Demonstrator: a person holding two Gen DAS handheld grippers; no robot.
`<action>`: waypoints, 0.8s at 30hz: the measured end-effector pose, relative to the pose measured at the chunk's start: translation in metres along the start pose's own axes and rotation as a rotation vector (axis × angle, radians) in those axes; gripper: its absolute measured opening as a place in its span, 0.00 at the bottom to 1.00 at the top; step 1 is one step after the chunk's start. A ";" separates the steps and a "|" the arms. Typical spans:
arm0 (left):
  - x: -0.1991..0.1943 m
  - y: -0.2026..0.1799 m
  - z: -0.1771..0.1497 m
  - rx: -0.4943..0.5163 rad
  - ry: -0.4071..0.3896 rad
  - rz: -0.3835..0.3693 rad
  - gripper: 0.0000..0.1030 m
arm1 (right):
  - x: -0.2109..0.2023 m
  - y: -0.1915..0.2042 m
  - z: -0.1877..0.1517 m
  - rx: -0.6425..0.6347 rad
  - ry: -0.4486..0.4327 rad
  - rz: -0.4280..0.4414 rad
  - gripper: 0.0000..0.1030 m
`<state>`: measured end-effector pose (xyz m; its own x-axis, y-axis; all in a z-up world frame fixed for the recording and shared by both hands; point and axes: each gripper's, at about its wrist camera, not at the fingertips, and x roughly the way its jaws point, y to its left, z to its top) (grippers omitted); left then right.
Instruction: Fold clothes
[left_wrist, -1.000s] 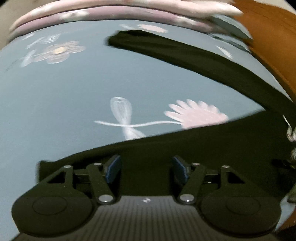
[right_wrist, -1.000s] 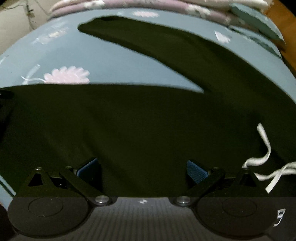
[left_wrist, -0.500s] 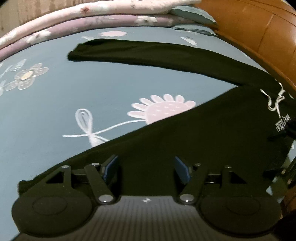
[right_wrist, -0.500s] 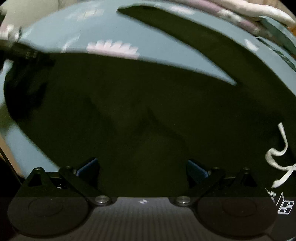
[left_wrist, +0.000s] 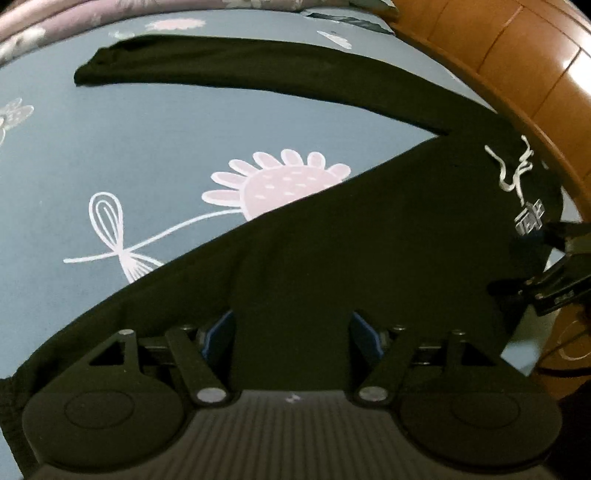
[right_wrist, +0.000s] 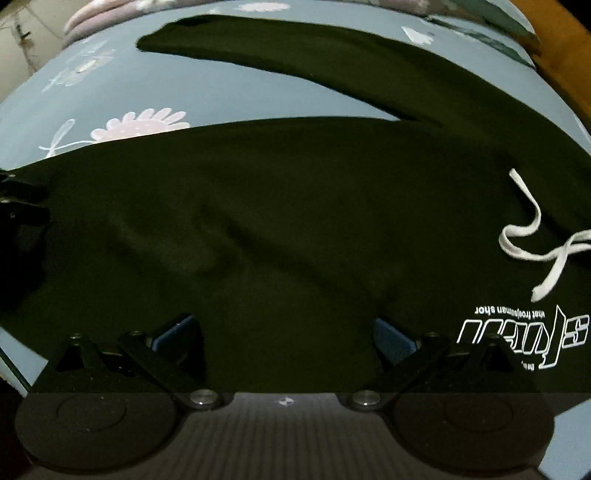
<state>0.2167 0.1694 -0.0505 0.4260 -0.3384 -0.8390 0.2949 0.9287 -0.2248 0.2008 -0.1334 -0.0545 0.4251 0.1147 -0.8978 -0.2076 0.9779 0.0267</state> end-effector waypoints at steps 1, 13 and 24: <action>-0.001 0.002 0.005 0.002 -0.011 -0.009 0.69 | 0.002 0.000 0.002 0.015 0.008 -0.004 1.00; 0.028 0.015 0.046 0.034 0.006 -0.111 0.68 | 0.011 0.001 0.014 0.080 0.076 -0.028 1.00; 0.018 -0.006 0.093 0.191 -0.018 -0.056 0.68 | 0.015 0.001 0.018 0.075 0.073 -0.023 1.00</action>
<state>0.3026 0.1431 -0.0183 0.4195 -0.3932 -0.8182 0.4747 0.8633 -0.1715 0.2232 -0.1276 -0.0599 0.3631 0.0819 -0.9281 -0.1311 0.9907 0.0361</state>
